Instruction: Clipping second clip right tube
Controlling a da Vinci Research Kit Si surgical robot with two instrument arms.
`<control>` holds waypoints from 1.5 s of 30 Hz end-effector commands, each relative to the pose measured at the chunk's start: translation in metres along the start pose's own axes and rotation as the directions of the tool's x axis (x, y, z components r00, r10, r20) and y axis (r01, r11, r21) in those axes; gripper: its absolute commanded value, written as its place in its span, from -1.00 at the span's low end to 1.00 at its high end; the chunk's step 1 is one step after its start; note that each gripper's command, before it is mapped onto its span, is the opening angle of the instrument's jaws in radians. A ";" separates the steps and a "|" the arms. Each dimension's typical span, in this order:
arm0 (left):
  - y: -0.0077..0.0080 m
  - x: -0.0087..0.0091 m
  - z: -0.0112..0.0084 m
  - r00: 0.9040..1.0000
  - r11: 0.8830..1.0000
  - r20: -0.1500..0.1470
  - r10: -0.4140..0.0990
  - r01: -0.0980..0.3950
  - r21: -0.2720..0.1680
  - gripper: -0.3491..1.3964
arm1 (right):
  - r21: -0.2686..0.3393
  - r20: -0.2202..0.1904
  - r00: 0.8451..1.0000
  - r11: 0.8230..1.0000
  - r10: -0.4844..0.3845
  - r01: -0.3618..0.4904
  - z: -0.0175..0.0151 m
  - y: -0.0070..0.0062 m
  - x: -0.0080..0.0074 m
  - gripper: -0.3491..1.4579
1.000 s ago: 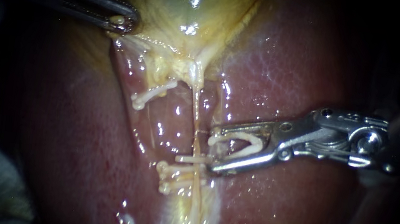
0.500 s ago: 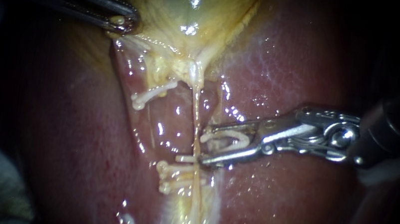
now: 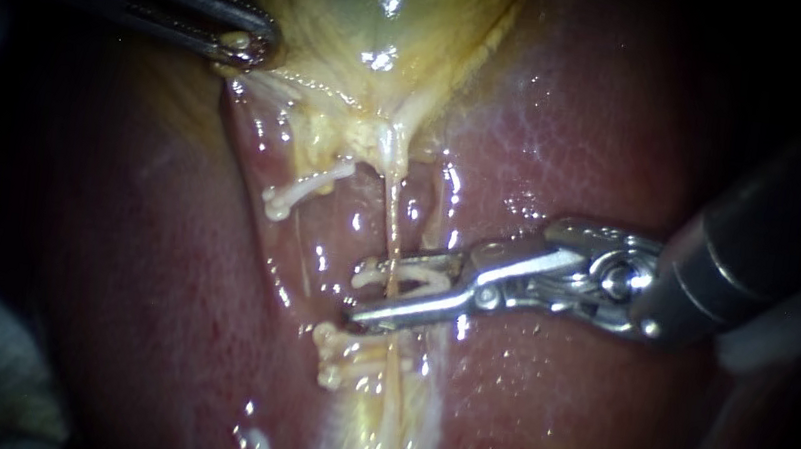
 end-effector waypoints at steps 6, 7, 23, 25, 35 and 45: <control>0.0000 0.0000 0.0000 1.000 1.000 0.000 0.000 0.000 0.000 -1.00 | 0.082 -0.030 0.999 0.996 0.043 -0.041 0.0000 -0.0018 0.0006 -0.06; 0.0000 0.0000 0.0000 1.000 1.000 0.000 0.000 0.000 0.000 -1.00 | 0.095 -0.036 0.998 0.995 0.045 -0.041 -0.0001 -0.0021 0.0008 -0.06; 0.0000 0.0000 0.0000 1.000 1.000 0.000 0.000 0.000 0.000 -1.00 | 0.217 -0.013 0.998 0.974 0.063 -0.058 -0.0012 -0.0043 0.0019 -0.25; 0.0000 0.0000 0.0000 1.000 1.000 0.000 0.000 0.000 0.000 -1.00 | 0.219 -0.015 0.998 0.974 0.063 -0.058 -0.0013 -0.0043 0.0019 -0.34; 0.0000 0.0000 0.0000 1.000 1.000 0.000 0.000 0.000 0.000 -1.00 | 0.219 -0.026 1.000 0.976 0.005 0.001 -0.0014 -0.0040 0.0020 -0.92; 0.0000 0.0000 0.0000 1.000 1.000 0.000 0.000 0.000 0.000 -1.00 | 0.219 -0.026 1.000 0.976 -0.002 0.008 -0.0015 -0.0039 0.0018 -1.00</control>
